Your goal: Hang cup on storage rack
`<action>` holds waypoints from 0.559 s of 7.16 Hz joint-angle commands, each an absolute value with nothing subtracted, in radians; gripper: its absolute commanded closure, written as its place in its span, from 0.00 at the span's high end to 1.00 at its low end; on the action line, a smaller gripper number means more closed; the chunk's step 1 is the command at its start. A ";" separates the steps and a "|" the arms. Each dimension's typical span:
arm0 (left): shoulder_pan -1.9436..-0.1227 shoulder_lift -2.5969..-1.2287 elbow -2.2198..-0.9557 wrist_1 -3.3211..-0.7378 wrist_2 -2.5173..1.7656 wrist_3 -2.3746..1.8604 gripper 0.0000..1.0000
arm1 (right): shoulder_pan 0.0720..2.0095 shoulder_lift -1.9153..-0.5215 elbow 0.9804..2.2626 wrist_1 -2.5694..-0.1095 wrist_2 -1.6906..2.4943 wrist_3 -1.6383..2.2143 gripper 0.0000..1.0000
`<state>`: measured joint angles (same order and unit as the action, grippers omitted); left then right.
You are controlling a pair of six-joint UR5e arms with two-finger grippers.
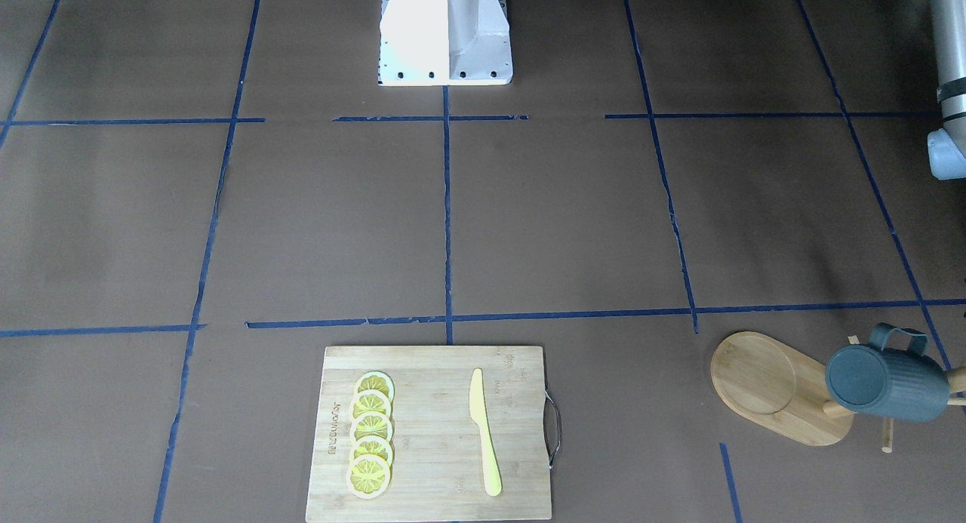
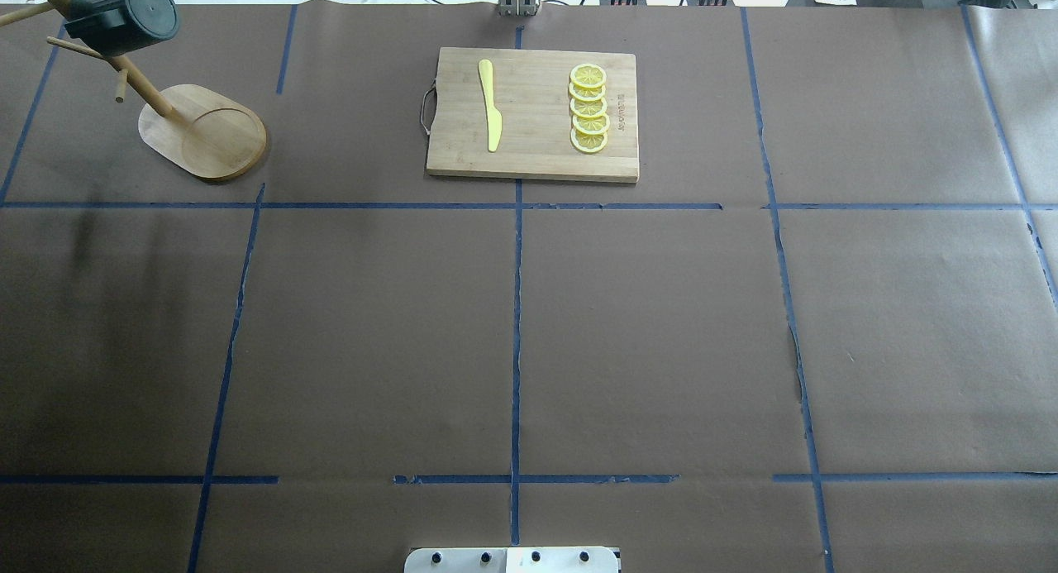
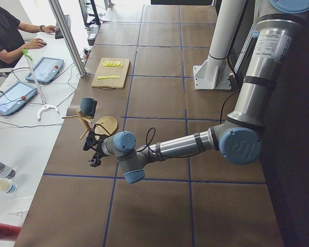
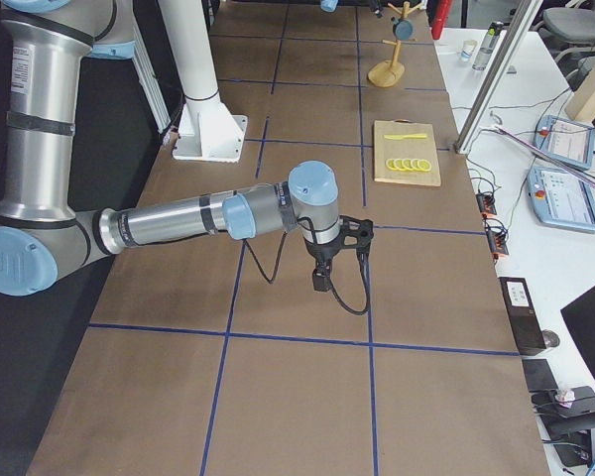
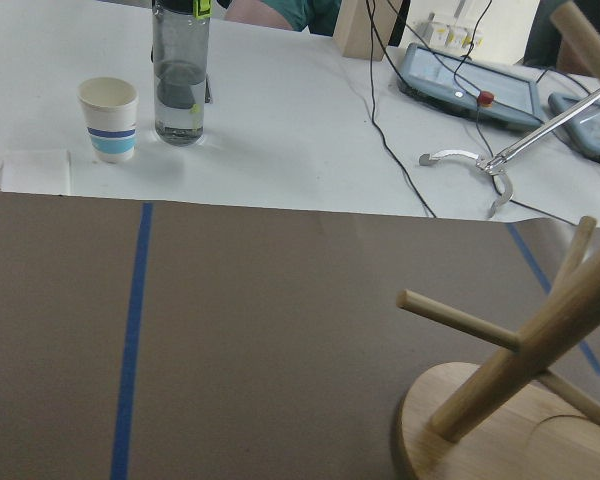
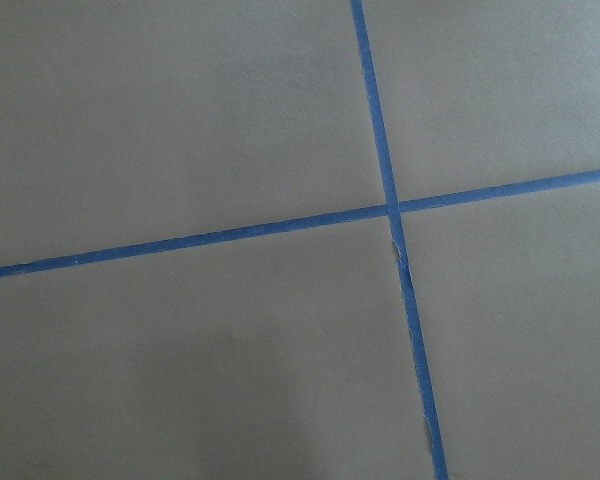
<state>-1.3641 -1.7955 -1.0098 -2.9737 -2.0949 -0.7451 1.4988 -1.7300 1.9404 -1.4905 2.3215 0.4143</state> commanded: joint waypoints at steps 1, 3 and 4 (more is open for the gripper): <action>-1.435 -1.801 -1.014 -2.738 -2.193 -0.568 1.00 | 1.499 -1.692 1.851 -1.488 2.325 0.345 1.00; -1.499 -1.812 -1.040 -2.471 -2.362 -0.395 1.00 | 1.500 -1.675 1.801 -1.491 2.322 0.308 1.00; -1.511 -1.810 -1.087 -2.345 -2.425 -0.346 1.00 | 1.500 -1.680 1.787 -1.494 2.324 0.263 1.00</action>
